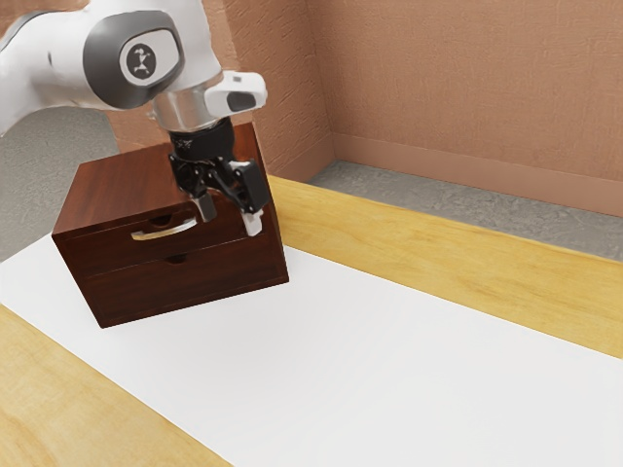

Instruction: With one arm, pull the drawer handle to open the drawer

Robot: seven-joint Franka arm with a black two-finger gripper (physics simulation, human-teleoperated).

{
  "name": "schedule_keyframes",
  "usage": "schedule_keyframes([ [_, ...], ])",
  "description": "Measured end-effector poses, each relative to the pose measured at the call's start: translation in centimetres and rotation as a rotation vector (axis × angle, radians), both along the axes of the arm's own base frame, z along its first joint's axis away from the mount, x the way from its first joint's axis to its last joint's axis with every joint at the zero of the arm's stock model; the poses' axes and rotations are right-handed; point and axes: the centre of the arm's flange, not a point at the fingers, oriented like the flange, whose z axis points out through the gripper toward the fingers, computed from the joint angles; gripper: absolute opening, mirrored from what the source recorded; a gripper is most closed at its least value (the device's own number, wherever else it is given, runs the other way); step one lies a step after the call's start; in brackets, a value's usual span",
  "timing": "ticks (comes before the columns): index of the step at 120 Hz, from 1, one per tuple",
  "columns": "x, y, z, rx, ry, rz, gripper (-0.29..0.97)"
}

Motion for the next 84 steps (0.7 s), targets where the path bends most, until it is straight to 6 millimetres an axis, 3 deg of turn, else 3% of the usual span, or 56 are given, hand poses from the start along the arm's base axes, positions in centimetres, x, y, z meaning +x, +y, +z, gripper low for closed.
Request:
schedule_keyframes([
  [8,0.3,1.4,-1.5,0.004,0.002,0.028,0.66],
  [23,-1.2,2.8,0.9,0.019,-0.063,0.058,0.66],
  [38,-4.0,2.1,5.3,0.032,-0.131,0.057,0.66],
  [62,-7.0,0.7,8.7,0.028,-0.152,0.115,0.66],
  [74,-8.6,-0.3,9.4,-0.020,-0.115,0.281,0.66],
  [84,-8.7,-0.7,8.8,-0.079,-0.059,0.490,0.66],
])
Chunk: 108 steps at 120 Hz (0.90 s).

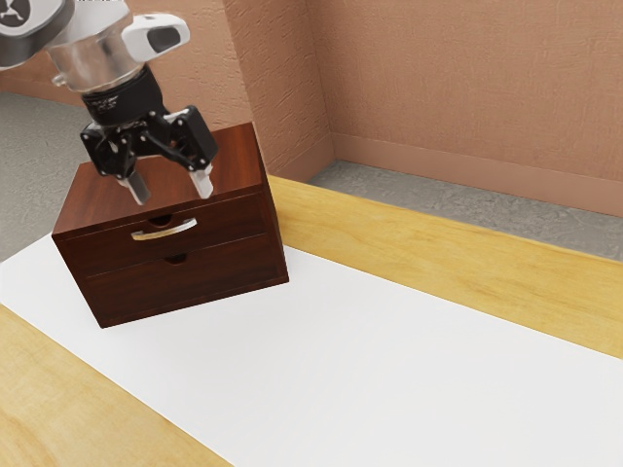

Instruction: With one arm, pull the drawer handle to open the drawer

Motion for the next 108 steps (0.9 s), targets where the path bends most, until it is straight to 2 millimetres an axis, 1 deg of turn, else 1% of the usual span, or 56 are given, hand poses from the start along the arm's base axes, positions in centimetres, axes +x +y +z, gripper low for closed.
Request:
schedule_keyframes([
  [4,0.1,-0.2,-0.3,-0.024,0.020,0.084,0.66],
  [19,0.0,-0.7,0.0,-0.071,0.062,0.364,0.65],
  [41,0.4,-0.8,-0.5,-0.072,0.102,0.696,0.65],
  [75,1.2,1.6,-0.9,-0.100,0.097,1.164,0.64],
  [97,2.0,2.4,-1.4,-0.104,0.077,1.420,0.64],
  [108,2.1,3.2,-1.5,-0.115,0.073,1.548,0.64],
])
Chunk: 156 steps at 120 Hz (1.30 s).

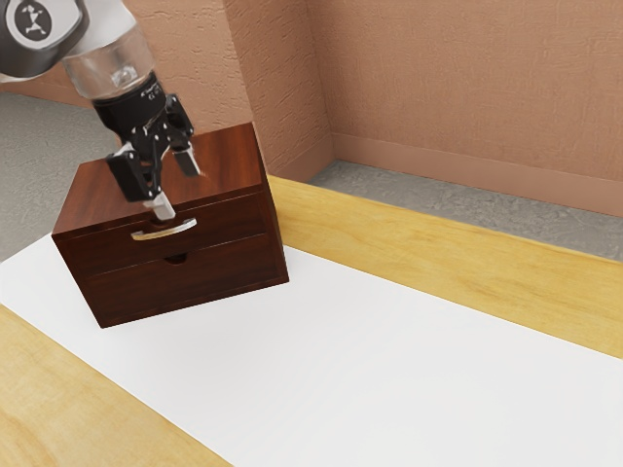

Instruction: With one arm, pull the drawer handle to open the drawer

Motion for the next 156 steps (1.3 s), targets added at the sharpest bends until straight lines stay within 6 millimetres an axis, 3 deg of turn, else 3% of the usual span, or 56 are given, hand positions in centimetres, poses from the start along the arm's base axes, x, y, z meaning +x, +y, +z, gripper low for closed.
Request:
schedule_keyframes([
  [45,0.7,4.8,-1.4,-0.004,0.010,0.414,0.64],
  [90,1.2,8.6,-5.4,0.109,0.069,0.588,0.60],
  [126,1.7,9.6,-6.9,0.189,0.048,0.605,0.56],
  [156,0.9,8.7,-7.9,0.204,0.016,0.618,0.51],
])
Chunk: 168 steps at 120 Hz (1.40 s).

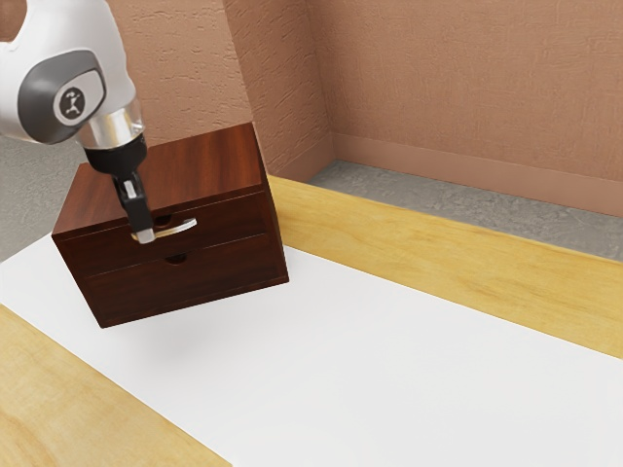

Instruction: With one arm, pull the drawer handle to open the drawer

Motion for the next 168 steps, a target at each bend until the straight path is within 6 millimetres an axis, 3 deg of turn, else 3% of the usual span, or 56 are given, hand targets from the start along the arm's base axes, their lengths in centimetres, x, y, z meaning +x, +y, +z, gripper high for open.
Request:
schedule_keyframes([
  [11,-0.5,0.1,-0.2,0.002,-0.021,0.008,0.51],
  [43,-0.7,3.0,-0.7,0.011,-0.060,0.071,0.51],
  [102,0.6,4.8,-3.7,0.013,-0.079,0.097,0.39],
  [118,0.5,5.3,-3.6,0.024,-0.090,0.097,0.38],
  [168,0.9,4.3,-3.3,0.056,-0.084,0.017,0.37],
])
